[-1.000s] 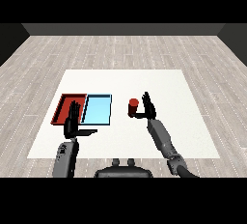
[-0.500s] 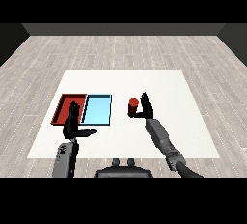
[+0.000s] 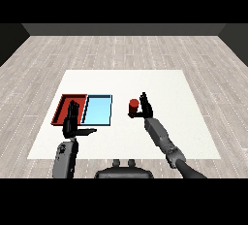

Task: Pick the red can and put it in the red box

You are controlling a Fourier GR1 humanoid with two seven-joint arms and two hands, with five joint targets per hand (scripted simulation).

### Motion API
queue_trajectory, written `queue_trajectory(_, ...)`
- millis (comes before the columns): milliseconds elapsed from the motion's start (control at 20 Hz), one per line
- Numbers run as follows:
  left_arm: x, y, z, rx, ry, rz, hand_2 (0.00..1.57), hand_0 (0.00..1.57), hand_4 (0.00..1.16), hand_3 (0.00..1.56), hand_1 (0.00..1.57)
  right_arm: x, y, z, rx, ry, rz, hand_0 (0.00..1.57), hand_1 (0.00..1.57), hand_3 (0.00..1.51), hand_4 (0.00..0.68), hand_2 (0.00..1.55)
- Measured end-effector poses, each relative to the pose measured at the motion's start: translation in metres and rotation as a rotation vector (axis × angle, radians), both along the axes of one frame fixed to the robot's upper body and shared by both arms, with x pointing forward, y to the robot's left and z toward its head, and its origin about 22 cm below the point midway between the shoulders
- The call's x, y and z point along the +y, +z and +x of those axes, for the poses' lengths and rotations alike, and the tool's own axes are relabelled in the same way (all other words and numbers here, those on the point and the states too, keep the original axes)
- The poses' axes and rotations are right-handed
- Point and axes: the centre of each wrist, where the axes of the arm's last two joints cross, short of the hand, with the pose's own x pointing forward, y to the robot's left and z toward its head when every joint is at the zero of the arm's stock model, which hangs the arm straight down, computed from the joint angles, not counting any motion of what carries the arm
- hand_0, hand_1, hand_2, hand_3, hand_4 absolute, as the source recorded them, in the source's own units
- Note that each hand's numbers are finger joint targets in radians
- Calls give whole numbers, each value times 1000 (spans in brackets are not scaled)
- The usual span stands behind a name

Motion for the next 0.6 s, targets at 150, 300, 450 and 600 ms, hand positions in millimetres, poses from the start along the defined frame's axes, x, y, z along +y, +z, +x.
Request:
queue_trajectory(150,5,0,-1,0,3,2,0,0,0,0,0,1,1,3,0,9,-11,0,0,0,0,0)
queue_trajectory(300,7,1,-1,0,0,1,0,0,0,0,0,4,7,12,1,1,-12,0,0,0,0,0)
queue_trajectory(450,2,1,-3,1,-2,3,0,0,0,0,0,7,4,11,11,3,-15,0,0,0,0,0)
queue_trajectory(600,2,3,-2,-1,-3,8,0,0,0,0,0,10,6,13,18,6,-13,0,0,0,0,0)
